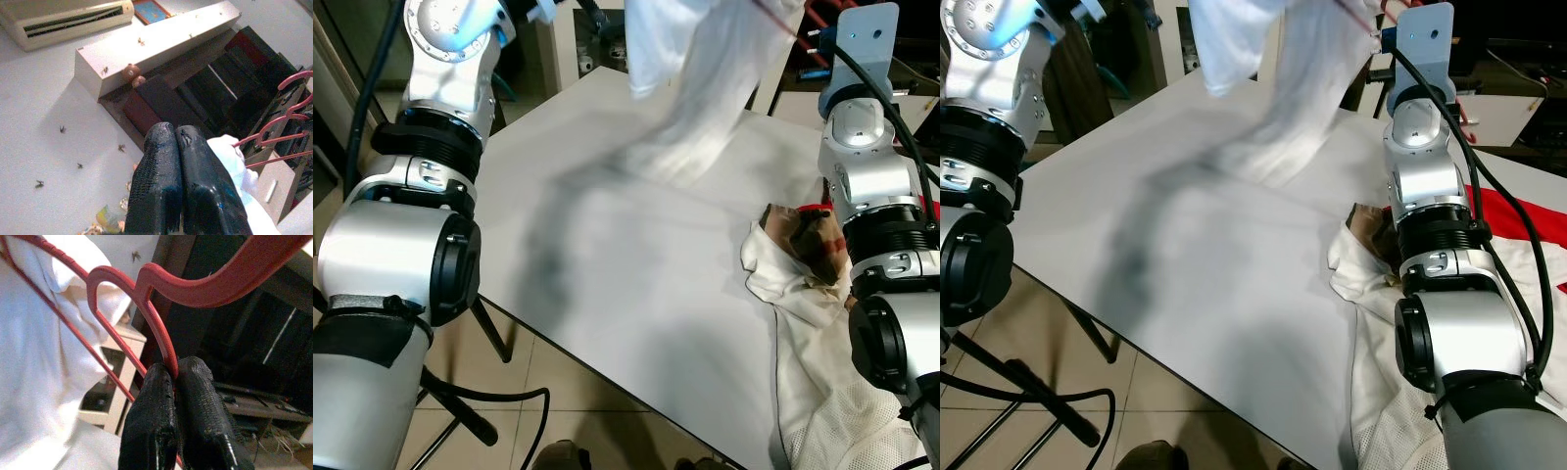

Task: Hang hanger

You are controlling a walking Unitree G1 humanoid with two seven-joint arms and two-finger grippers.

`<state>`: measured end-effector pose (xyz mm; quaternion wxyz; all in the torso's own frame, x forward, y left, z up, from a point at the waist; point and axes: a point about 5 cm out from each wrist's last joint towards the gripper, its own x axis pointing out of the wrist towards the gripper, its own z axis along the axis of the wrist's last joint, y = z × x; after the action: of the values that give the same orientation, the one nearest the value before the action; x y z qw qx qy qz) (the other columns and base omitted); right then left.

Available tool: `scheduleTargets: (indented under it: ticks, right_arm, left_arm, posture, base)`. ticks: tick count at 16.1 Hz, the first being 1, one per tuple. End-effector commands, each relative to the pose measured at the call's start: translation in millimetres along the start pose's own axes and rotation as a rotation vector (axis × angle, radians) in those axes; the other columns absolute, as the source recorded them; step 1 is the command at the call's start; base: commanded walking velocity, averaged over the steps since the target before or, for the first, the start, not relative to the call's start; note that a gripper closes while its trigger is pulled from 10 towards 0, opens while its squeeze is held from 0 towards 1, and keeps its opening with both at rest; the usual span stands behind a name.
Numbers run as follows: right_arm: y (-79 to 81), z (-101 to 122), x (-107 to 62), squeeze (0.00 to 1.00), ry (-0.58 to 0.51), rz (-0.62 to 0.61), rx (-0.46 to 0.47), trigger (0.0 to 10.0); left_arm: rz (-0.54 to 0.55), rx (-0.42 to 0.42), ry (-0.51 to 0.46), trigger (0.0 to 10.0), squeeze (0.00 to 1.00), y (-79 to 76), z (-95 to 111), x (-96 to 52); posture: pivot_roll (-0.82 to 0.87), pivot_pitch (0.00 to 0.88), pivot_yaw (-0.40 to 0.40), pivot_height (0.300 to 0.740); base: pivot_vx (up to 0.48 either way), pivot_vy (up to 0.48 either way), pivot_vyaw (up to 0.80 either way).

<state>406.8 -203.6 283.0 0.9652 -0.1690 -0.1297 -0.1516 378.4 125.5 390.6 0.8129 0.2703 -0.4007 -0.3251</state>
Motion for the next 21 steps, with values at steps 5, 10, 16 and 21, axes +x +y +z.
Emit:
scheduleTargets:
  ticks: [5,10,16,21]
  right_arm:
    - [78.2,-55,-71.0,0.0,0.109,0.831,-0.05,10.0]
    - [53.9,-79,-128.7,0.0,0.167,1.31,-0.235,10.0]
    - [-15.1,-43,-158.8,0.0,0.044,1.57,-0.118,10.0]
    - [-34.7,-37,-138.9,0.0,0.034,1.415,0.05,10.0]
  left_arm:
    - [0.064,-0.092,0.11,0.0,0.0,-25.5,-41,-47.1]
    - [0.138,-0.166,0.181,0.0,0.0,-46.1,-60,-71.4]
    - [0.168,-0.281,0.252,0.0,0.0,-63.7,-66,-108.3]
    - [0.128,-0.324,0.289,0.0,0.0,-93.6,-53,-139.1]
  posture:
    - [0.02,0.0,0.011,0.74]
    - [-0.01,0.0,0.006,0.74]
    - [-0.02,0.0,0.016,0.74]
    - [-0.02,0.0,0.016,0.74]
  base:
    - [0.0,0.0,0.0]
    - [0.0,0.0,0.0]
    - [0.0,0.0,0.0]
    - [0.0,0.0,0.0]
